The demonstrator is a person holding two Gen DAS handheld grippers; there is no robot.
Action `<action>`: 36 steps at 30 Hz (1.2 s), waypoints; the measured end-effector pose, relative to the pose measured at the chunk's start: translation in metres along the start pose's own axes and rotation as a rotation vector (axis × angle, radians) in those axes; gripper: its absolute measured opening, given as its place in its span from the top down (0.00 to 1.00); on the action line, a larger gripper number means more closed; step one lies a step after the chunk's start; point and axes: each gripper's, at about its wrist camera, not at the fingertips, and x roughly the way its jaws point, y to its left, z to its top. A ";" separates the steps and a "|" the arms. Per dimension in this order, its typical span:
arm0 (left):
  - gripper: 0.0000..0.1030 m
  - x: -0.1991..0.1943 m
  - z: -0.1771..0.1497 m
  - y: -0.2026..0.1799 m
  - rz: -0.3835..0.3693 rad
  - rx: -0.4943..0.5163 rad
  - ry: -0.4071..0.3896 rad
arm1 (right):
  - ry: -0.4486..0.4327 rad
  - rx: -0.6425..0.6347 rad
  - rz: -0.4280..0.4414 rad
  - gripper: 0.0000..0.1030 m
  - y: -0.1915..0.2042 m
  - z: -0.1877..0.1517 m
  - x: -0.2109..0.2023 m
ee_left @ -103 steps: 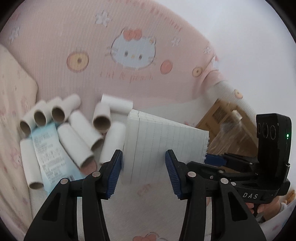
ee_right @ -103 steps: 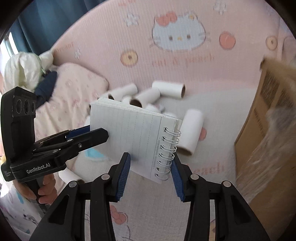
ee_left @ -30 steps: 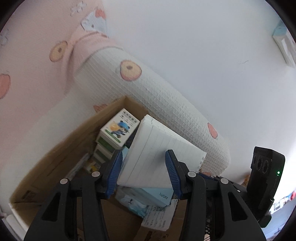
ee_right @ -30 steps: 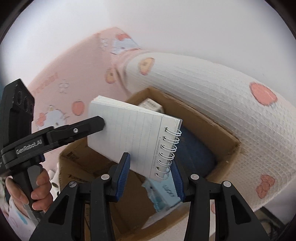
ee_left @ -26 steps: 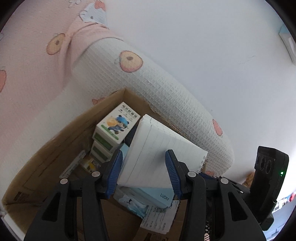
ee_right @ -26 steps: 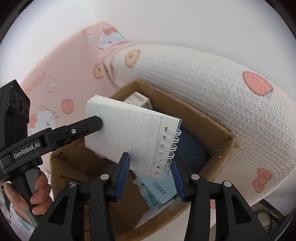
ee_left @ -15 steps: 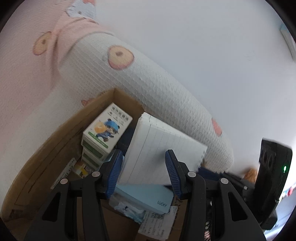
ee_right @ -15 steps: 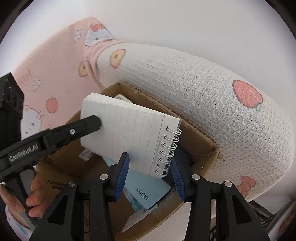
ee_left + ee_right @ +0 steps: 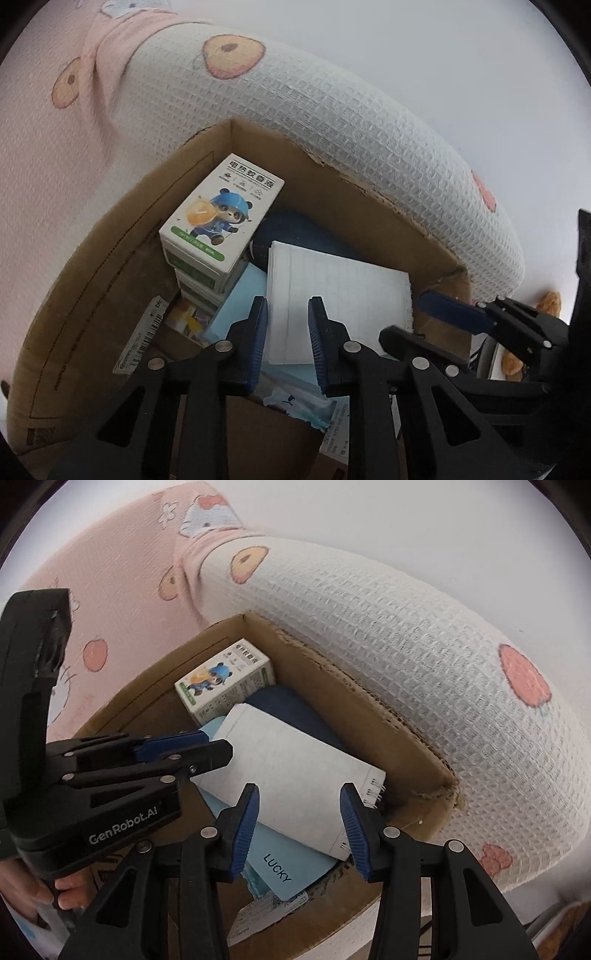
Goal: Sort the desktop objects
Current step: 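Lower the notepad into the box onto the blue case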
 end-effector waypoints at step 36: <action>0.82 -0.012 -0.020 -0.009 -0.056 0.001 0.080 | 0.179 -0.646 -0.007 0.41 0.037 -0.015 0.043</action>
